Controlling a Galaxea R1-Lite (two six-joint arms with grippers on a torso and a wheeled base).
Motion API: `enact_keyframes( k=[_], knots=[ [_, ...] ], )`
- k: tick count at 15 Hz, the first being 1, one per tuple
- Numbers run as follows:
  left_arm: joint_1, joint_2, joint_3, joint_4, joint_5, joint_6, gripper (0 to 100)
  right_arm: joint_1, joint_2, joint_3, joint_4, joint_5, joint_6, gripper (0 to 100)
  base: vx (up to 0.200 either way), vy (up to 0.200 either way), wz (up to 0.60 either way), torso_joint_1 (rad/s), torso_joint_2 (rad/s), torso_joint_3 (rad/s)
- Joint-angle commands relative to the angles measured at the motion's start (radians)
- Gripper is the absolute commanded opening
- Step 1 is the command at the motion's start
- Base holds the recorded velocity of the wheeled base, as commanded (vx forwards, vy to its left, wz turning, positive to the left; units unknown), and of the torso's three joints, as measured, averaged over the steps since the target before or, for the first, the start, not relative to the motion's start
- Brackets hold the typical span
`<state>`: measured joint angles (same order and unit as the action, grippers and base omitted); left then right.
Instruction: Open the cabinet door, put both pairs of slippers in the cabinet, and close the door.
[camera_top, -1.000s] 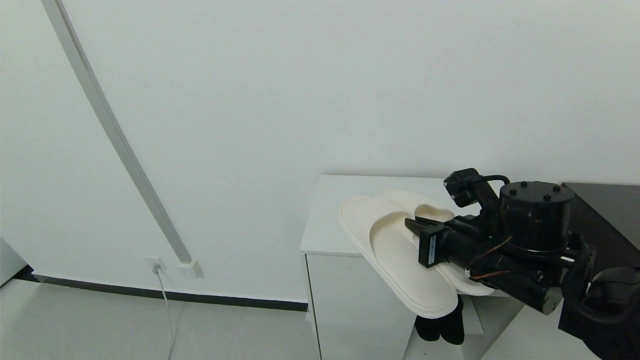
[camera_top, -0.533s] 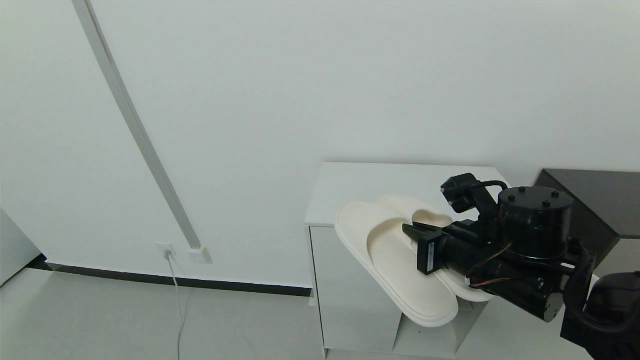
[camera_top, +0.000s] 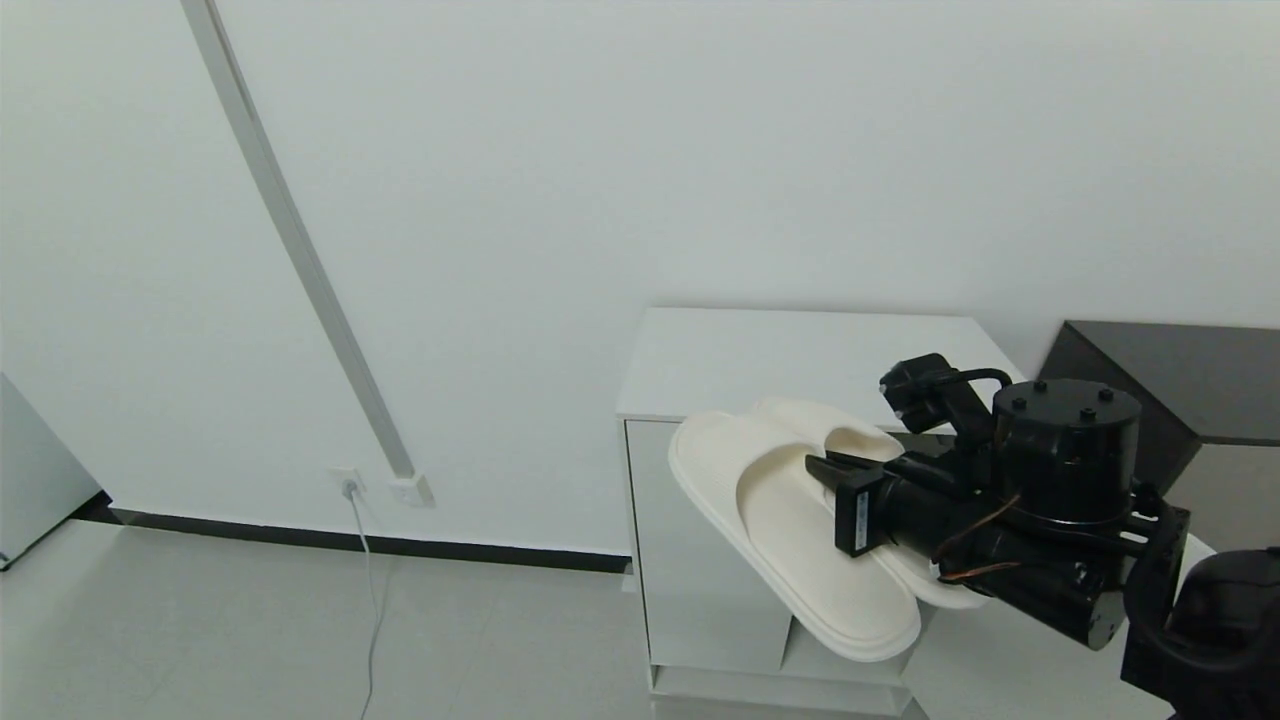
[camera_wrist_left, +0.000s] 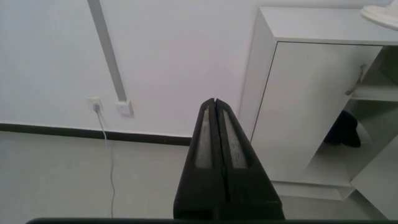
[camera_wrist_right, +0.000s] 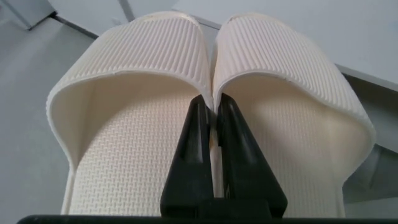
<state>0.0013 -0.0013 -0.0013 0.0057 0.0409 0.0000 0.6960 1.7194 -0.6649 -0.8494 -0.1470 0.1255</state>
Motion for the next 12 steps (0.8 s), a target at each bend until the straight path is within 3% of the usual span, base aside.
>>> enact_keyframes(
  k=[1,12],
  knots=[
    [0.000,0.001,0.000,0.000,0.001,0.000,0,0.002,0.017,0.007,0.000,0.000,-0.007,0,0.000,0.000,0.00,0.000,0.00,0.000],
    [0.000,0.001,0.000,0.000,0.001,0.000,0,0.002,0.008,0.025,-0.005,0.000,-0.029,0,0.000,0.000,-0.05,0.000,0.00,0.000]
  ],
)
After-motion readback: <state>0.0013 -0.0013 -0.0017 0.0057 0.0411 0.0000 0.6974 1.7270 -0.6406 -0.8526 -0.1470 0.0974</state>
